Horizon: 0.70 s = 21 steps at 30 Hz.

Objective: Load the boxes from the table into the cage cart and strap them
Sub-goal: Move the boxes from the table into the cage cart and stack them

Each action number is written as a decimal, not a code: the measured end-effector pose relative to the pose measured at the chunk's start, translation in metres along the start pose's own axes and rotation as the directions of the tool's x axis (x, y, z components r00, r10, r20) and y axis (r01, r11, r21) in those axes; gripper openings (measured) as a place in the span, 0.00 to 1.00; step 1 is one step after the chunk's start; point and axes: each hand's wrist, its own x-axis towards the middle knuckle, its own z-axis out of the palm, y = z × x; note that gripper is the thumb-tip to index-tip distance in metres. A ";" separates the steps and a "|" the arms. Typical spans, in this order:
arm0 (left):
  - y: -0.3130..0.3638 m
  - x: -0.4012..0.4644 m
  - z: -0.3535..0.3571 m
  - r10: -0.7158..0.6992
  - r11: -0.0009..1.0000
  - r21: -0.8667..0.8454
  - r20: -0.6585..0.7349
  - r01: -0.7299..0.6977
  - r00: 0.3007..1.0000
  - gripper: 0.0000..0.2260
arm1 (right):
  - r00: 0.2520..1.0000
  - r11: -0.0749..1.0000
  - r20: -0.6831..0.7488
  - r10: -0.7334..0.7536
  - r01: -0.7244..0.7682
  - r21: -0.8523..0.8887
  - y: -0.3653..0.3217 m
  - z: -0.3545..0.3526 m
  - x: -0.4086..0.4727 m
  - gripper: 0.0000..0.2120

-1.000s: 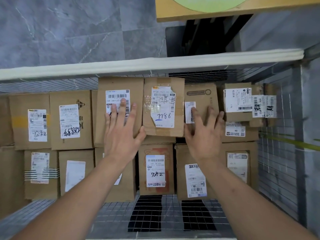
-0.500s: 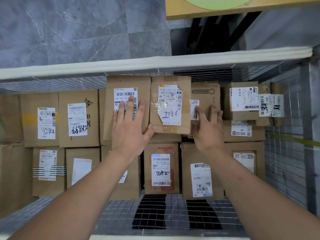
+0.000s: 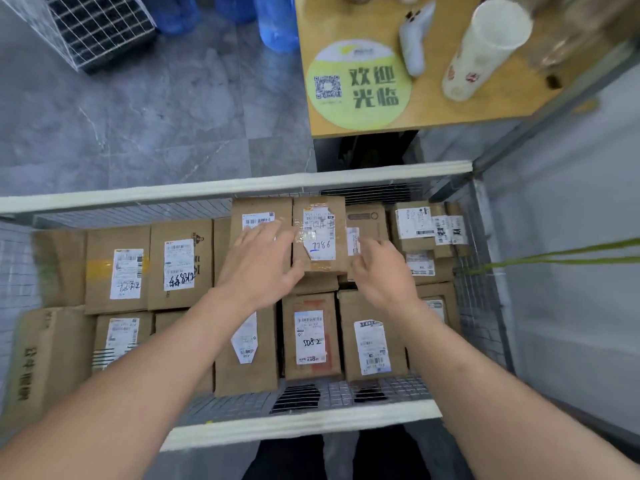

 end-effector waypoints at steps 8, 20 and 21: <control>0.036 -0.069 -0.103 0.153 0.986 0.066 0.004 -0.153 0.988 0.29 | 0.989 0.986 -0.093 -0.113 0.099 -0.135 -0.062 -0.098 -0.118 0.27; 0.106 -0.155 -0.224 0.320 0.945 0.113 -0.111 -0.308 0.941 0.29 | 0.947 0.954 -0.235 -0.218 0.156 -0.256 -0.093 -0.209 -0.248 0.30; 0.114 -0.161 -0.230 0.333 0.940 0.122 -0.128 -0.319 0.934 0.29 | 0.943 0.955 -0.247 -0.222 0.159 -0.251 -0.091 -0.217 -0.256 0.31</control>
